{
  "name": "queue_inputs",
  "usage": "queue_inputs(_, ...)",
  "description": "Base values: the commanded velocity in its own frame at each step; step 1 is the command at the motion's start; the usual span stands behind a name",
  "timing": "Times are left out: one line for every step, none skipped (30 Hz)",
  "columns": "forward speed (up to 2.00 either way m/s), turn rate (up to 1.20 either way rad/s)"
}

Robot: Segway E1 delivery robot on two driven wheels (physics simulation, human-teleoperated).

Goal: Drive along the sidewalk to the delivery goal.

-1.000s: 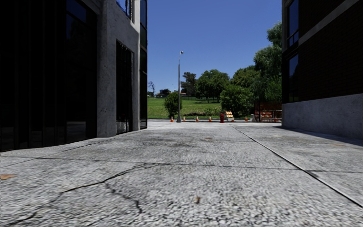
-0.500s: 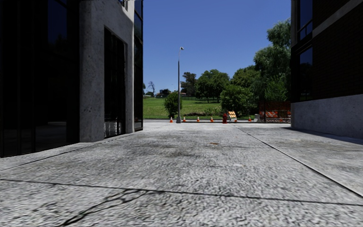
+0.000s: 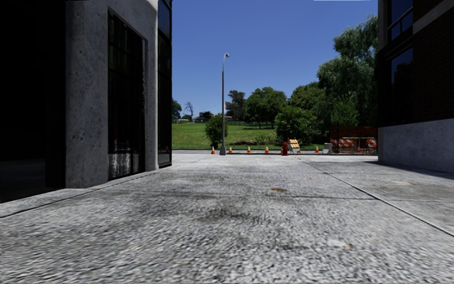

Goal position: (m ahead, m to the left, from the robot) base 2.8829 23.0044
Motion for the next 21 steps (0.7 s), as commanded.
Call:
queue_inputs(2.0,0.0)
queue_inputs(2.0,0.0)
queue_inputs(2.0,0.0)
queue_inputs(2.0,0.0)
queue_inputs(2.0,0.0)
queue_inputs(2.0,0.0)
queue_inputs(2.0,0.0)
queue_inputs(2.0,0.0)
queue_inputs(2.0,0.0)
queue_inputs(2.0,0.0)
queue_inputs(2.0,0.0)
queue_inputs(2.0,0.0)
queue_inputs(2.0,0.0)
queue_inputs(2.0,0.0)
queue_inputs(2.0,0.0)
queue_inputs(2.0,0.0)
queue_inputs(2.0,0.0)
queue_inputs(2.0,0.0)
queue_inputs(2.0,0.0)
queue_inputs(2.0,0.0)
queue_inputs(2.0,0.0)
